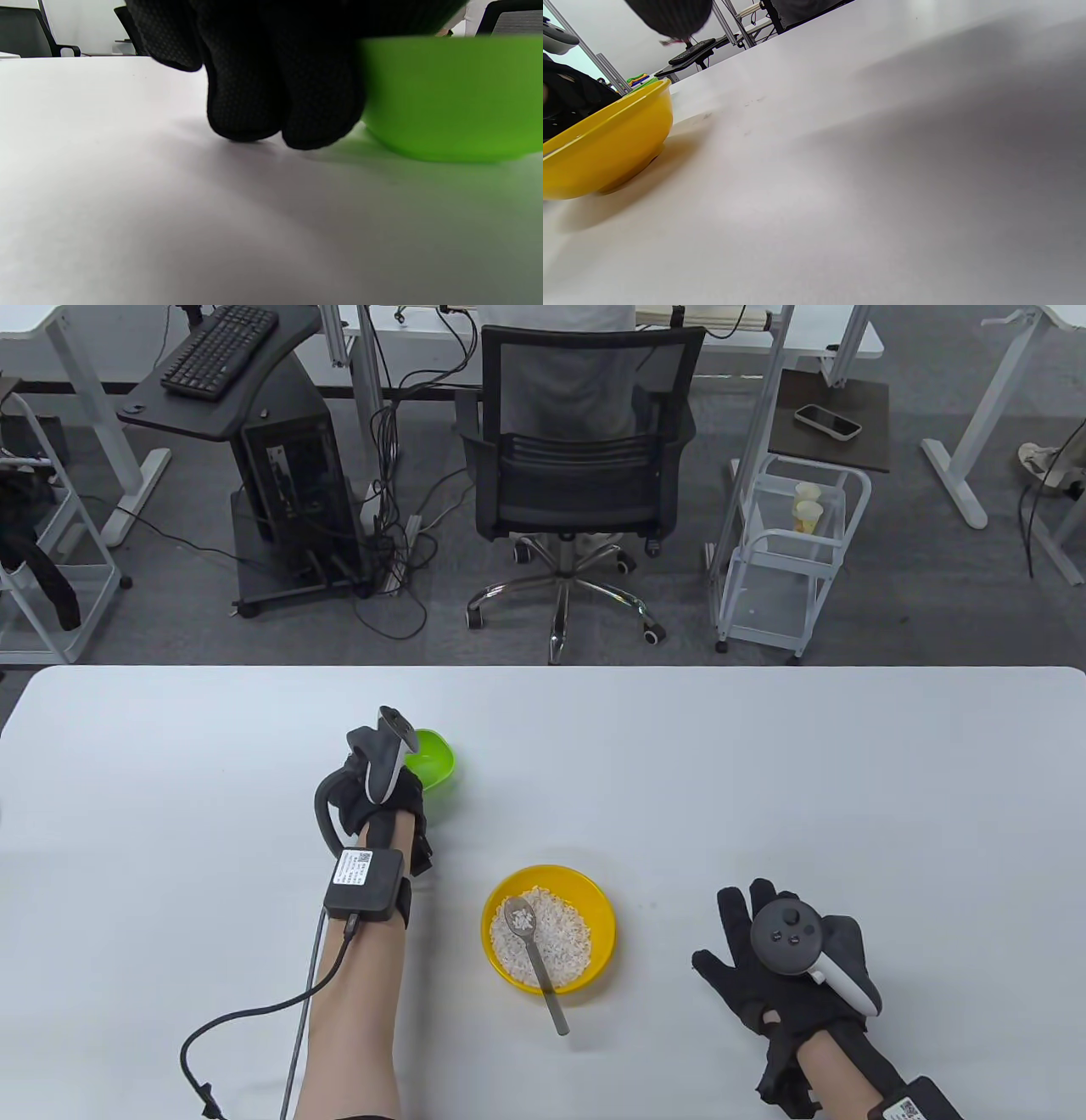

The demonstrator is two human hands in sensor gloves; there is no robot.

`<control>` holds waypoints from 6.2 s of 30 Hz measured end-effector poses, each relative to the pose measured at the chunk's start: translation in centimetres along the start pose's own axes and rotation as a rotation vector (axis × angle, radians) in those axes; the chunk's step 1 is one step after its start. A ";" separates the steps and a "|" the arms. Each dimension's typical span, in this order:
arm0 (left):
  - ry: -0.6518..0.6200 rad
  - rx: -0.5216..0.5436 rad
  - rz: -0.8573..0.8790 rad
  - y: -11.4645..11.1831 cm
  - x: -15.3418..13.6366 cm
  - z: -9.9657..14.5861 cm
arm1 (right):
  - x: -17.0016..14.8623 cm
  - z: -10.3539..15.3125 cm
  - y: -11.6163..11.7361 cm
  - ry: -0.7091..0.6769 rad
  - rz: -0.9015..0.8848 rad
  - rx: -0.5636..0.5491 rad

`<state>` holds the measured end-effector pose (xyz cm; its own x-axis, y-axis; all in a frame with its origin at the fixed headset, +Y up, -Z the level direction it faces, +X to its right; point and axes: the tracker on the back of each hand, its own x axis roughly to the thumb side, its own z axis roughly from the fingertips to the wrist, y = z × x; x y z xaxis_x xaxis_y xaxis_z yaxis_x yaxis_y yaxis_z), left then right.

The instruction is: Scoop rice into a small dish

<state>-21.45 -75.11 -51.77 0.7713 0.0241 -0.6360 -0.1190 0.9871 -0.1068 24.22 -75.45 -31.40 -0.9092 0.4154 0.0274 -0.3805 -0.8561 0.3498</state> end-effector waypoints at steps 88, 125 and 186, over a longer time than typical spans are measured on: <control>-0.302 0.212 -0.080 2.0 -20.6 10.4 | 12.0 2.9 -1.8 -0.111 -0.017 -0.120; -0.320 0.177 0.019 2.1 -21.7 10.4 | 13.0 2.8 2.3 -0.033 0.138 -0.350; -0.307 0.164 0.085 2.5 -22.5 10.3 | 21.1 2.8 6.4 -0.356 0.145 -0.377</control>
<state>-32.69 -71.59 -29.83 0.9179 0.1293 -0.3751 -0.1083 0.9912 0.0765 3.07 -71.27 -25.93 -0.8685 0.3068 0.3893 -0.3487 -0.9364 -0.0398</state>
